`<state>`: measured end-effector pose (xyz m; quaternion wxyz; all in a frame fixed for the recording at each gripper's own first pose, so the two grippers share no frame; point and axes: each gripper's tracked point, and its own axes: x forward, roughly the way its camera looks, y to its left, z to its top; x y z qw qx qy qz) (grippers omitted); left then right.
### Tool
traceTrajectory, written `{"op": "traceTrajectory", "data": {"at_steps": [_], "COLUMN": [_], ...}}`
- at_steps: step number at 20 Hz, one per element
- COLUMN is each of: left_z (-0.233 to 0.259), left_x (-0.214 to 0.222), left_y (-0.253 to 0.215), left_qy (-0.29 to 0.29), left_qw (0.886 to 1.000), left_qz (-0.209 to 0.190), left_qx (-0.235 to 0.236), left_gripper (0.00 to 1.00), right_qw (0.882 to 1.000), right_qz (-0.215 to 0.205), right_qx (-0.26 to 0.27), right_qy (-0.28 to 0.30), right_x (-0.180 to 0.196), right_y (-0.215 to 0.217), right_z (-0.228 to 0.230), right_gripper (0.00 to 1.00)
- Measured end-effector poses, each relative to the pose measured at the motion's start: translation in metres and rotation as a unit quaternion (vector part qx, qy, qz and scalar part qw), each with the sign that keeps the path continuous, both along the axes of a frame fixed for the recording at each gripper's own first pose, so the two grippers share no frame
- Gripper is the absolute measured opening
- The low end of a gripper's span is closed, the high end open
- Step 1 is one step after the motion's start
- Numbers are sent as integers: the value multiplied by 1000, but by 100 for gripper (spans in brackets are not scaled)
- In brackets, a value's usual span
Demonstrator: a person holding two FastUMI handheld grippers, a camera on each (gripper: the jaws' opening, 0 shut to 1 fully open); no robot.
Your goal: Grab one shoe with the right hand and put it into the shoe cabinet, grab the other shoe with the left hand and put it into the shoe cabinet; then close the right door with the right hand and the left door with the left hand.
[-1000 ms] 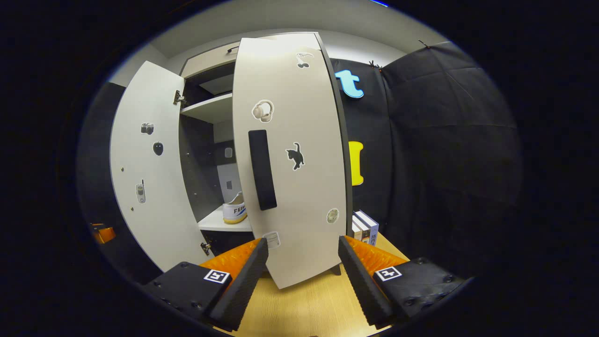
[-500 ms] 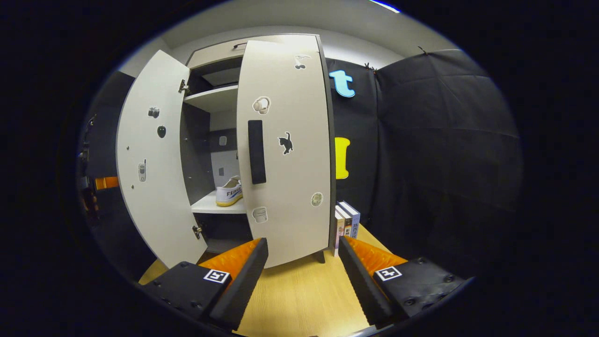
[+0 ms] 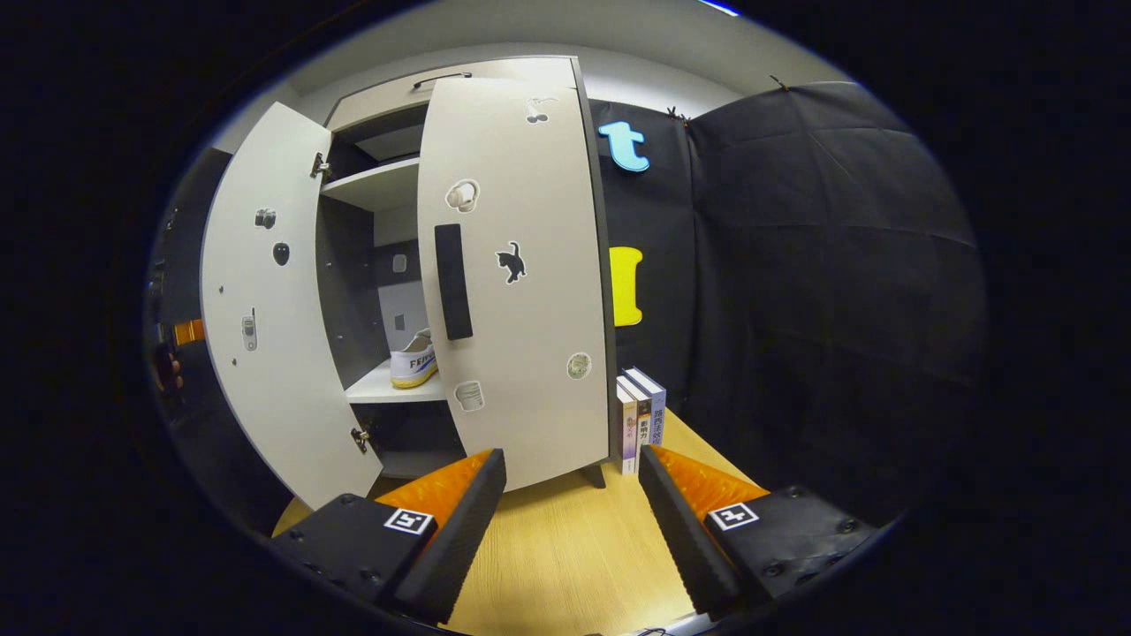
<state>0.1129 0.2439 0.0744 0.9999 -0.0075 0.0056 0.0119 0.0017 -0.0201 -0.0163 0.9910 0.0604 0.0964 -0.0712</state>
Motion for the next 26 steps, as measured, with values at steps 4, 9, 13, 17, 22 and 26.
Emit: {"op": "traceTrajectory", "data": {"at_steps": [4, 9, 13, 17, 22, 26], "left_z": [-4, -1, -1, -2, 1, -2], "left_x": [2, -3, -9, -12, 3, 32], "left_y": [-13, -37, -57, -72, -136, -214], "left_qy": [16, 27, 28, 27, 26, 30], "left_qw": [1000, 999, 998, 994, 997, 999], "left_qz": [-6, 17, 58, 103, 75, 35], "left_qx": [-17, 8, -1, -3, -1, 5], "left_gripper": [94, 89, 92, 91, 92, 94], "right_qw": [1000, 998, 997, 996, 996, 995], "right_qz": [19, 40, 57, 67, 73, 75], "right_qx": [3, 35, 47, 48, 45, 54], "right_qy": [9, 17, 25, 24, 31, 23], "right_x": [13, 31, 45, 53, 54, 56], "right_y": [0, -4, -19, -48, -89, -119], "right_z": [-9, -22, -30, -35, -47, -45], "right_gripper": [97, 97, 98, 98, 98, 99]}}
